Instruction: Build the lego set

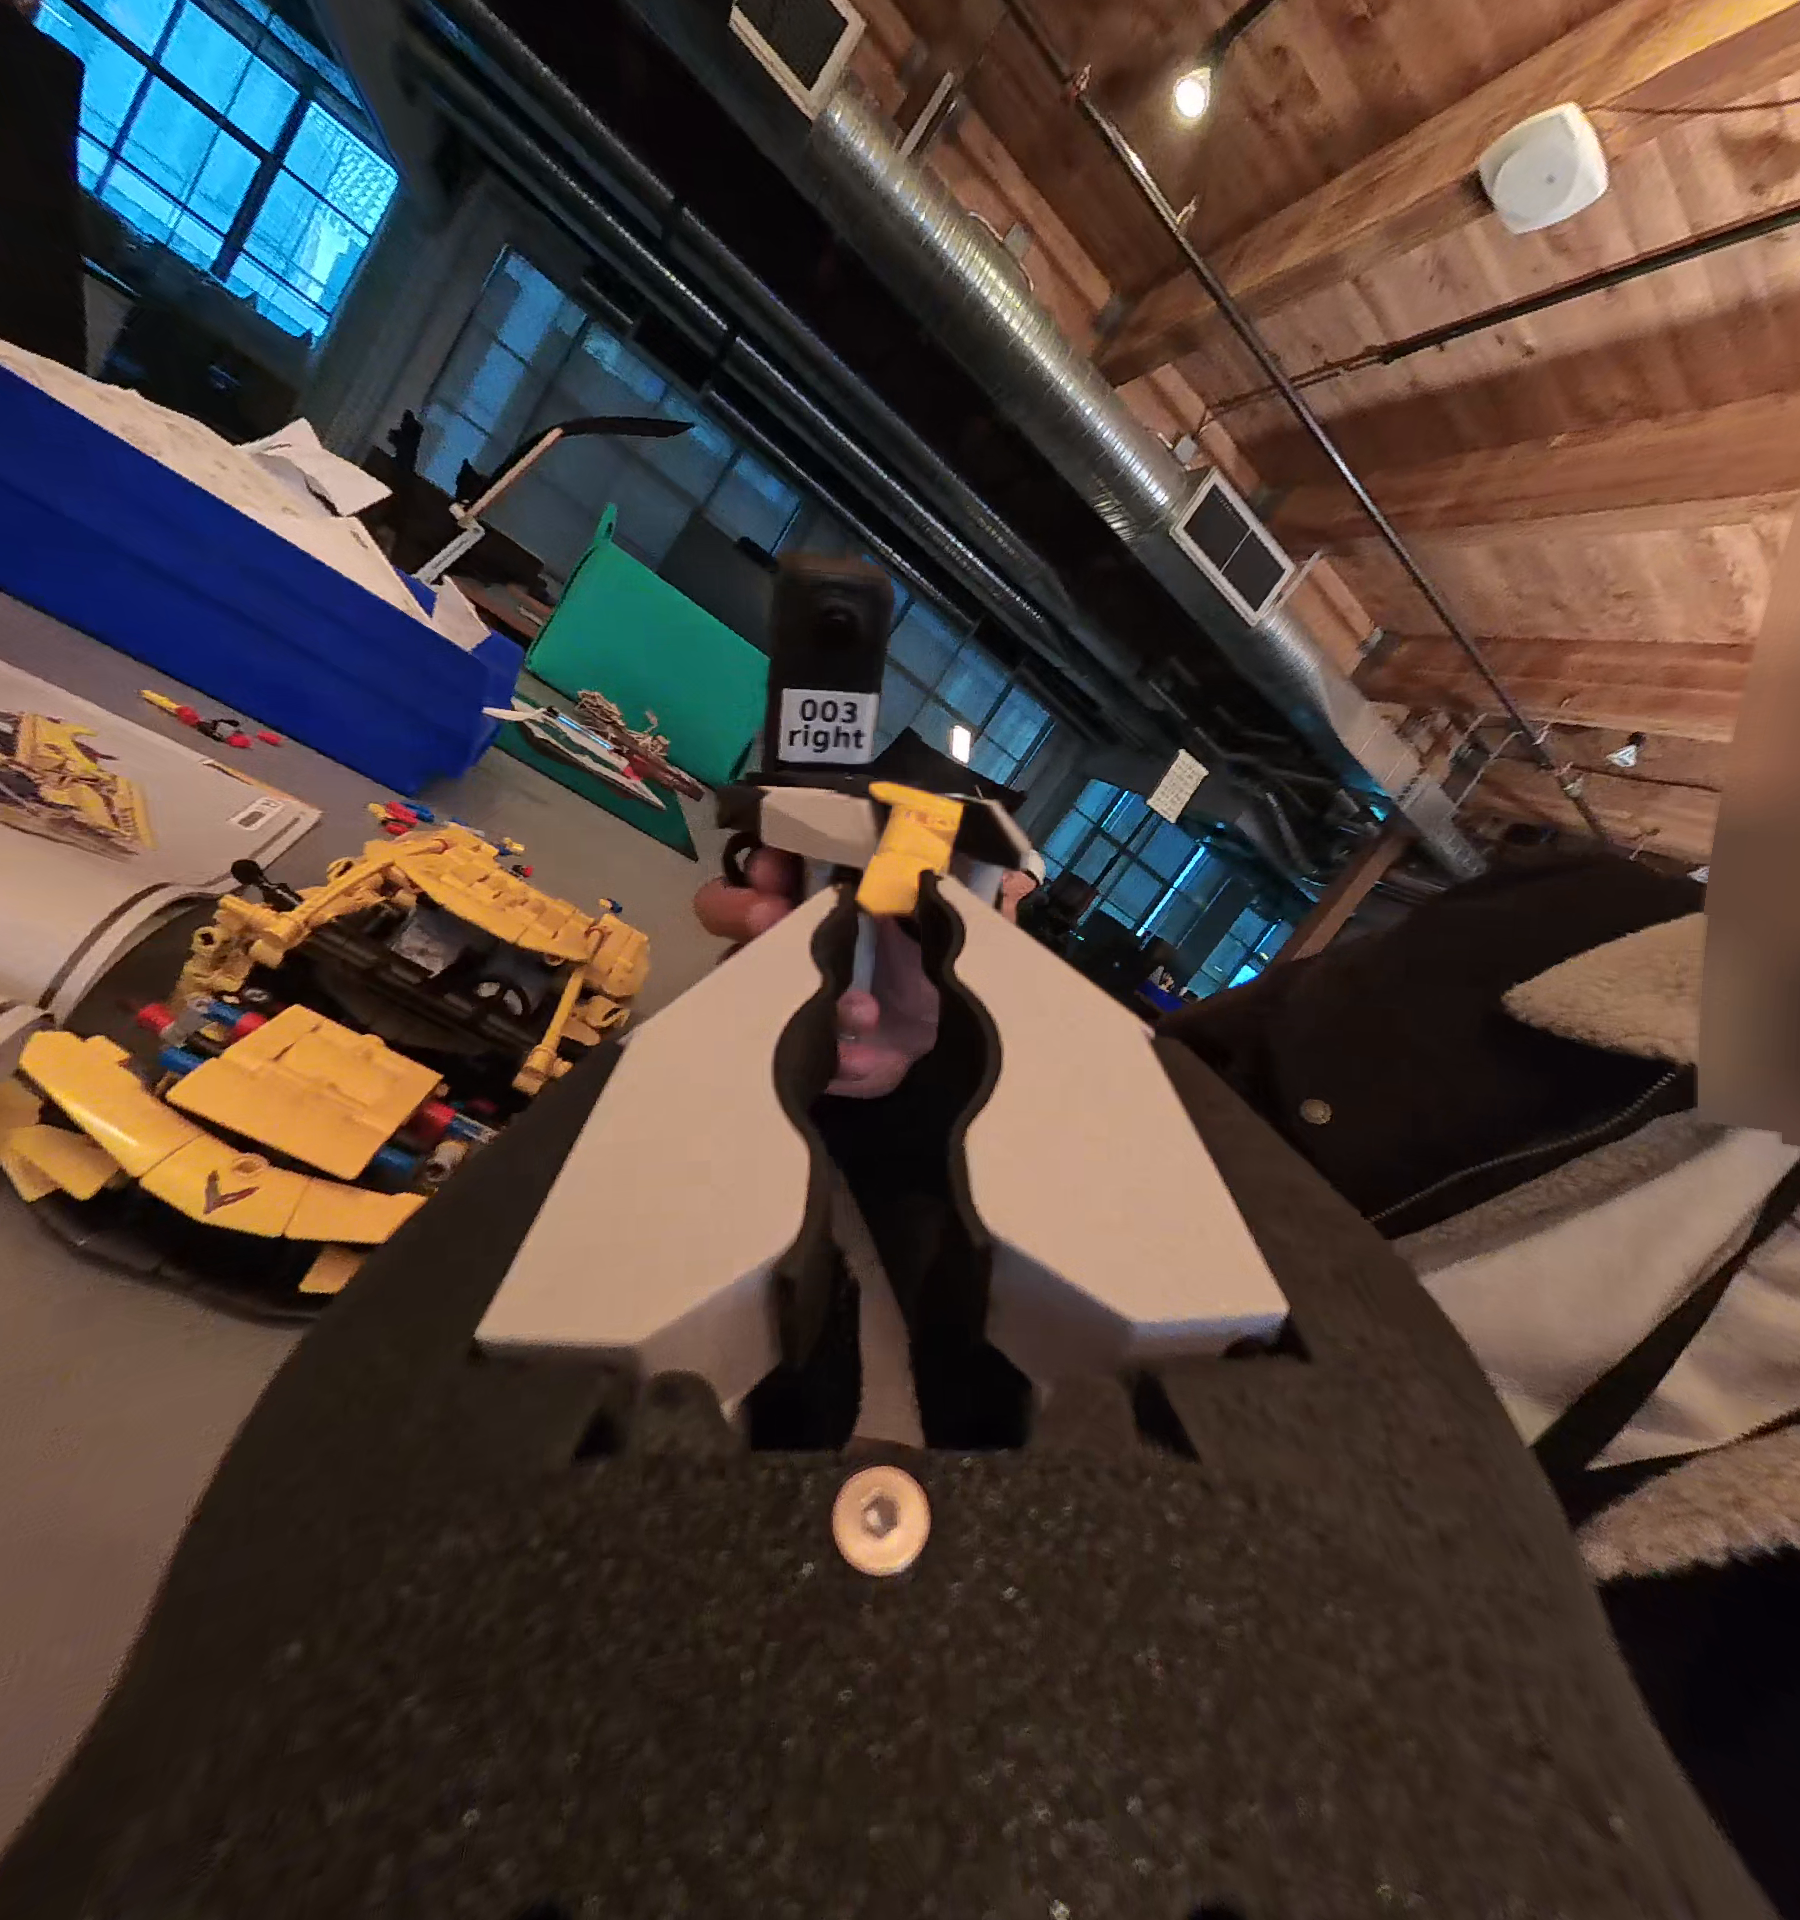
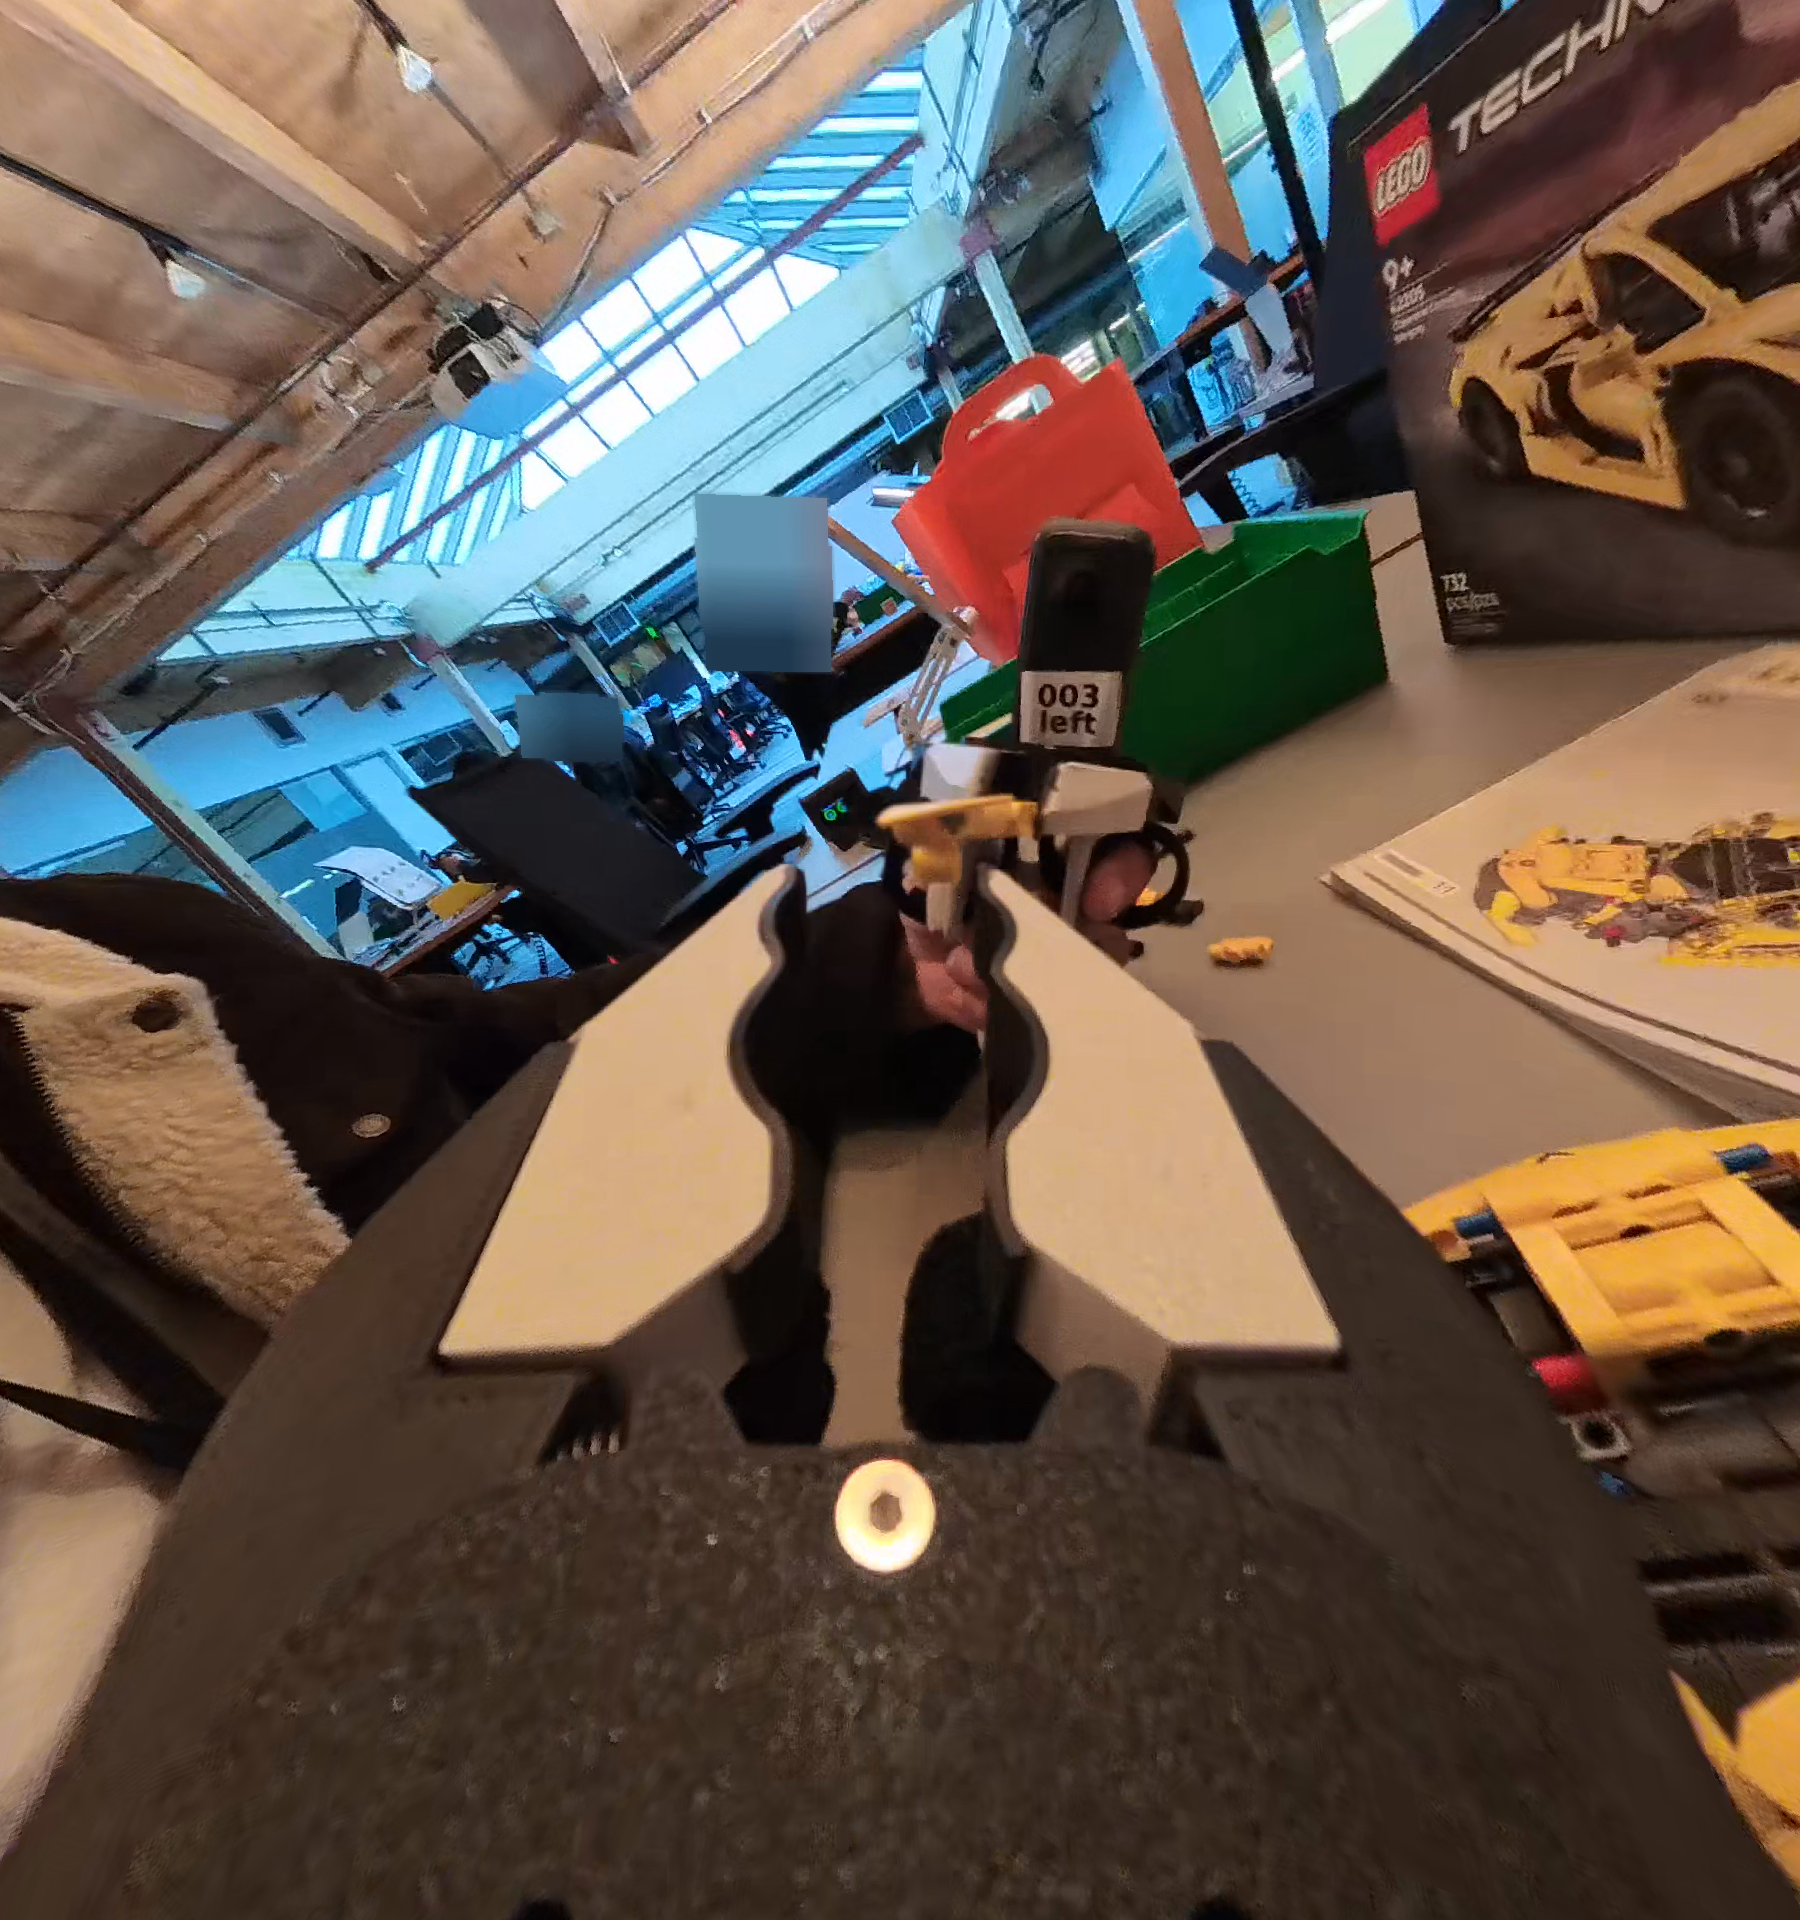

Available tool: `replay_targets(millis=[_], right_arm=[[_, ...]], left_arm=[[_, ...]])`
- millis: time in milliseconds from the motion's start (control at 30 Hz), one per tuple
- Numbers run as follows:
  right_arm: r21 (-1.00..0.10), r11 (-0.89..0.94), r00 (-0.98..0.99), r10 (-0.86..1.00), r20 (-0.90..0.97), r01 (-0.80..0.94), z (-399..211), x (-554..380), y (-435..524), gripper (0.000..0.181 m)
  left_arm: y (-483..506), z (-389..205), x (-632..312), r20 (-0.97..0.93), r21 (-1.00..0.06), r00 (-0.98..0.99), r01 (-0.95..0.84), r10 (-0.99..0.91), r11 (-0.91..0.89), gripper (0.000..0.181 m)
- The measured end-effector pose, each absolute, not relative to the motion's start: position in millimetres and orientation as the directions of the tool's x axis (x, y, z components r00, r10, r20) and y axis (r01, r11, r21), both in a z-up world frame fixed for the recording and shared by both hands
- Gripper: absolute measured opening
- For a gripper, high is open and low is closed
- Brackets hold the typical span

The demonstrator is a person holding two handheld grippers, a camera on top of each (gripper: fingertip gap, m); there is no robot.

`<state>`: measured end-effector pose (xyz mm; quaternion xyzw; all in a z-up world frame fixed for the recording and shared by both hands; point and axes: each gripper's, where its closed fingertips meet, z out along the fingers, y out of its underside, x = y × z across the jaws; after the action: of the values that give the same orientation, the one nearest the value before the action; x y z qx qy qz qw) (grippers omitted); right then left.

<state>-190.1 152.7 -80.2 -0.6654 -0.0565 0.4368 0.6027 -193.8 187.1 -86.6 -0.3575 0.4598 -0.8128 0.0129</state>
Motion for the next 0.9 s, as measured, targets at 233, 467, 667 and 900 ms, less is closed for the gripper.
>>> replay_targets(millis=[233,467,667,900], right_arm=[[-0.885,-0.272,0.714,0.522,-0.466,-0.378,-95,-189,161,0.023],[-0.914,-0.247,0.794,0.454,-0.403,-0.323,-98,-178,161,0.007],[-0.947,-0.233,0.867,0.398,-0.300,-0.221,-104,-177,164,0.006],[-0.941,-0.240,0.864,0.391,-0.318,-0.238,-111,-153,154,0.026]], left_arm=[[185,-96,-187,0.585,-0.758,-0.717,-0.318,-0.379,-0.569,0.011],[179,-101,-184,0.582,-0.774,-0.704,-0.326,-0.406,-0.543,0.011],[182,-104,-183,0.591,-0.771,-0.689,-0.329,-0.420,-0.545,0.011],[190,-116,-177,0.576,-0.803,-0.644,-0.330,-0.504,-0.496,0.011]])
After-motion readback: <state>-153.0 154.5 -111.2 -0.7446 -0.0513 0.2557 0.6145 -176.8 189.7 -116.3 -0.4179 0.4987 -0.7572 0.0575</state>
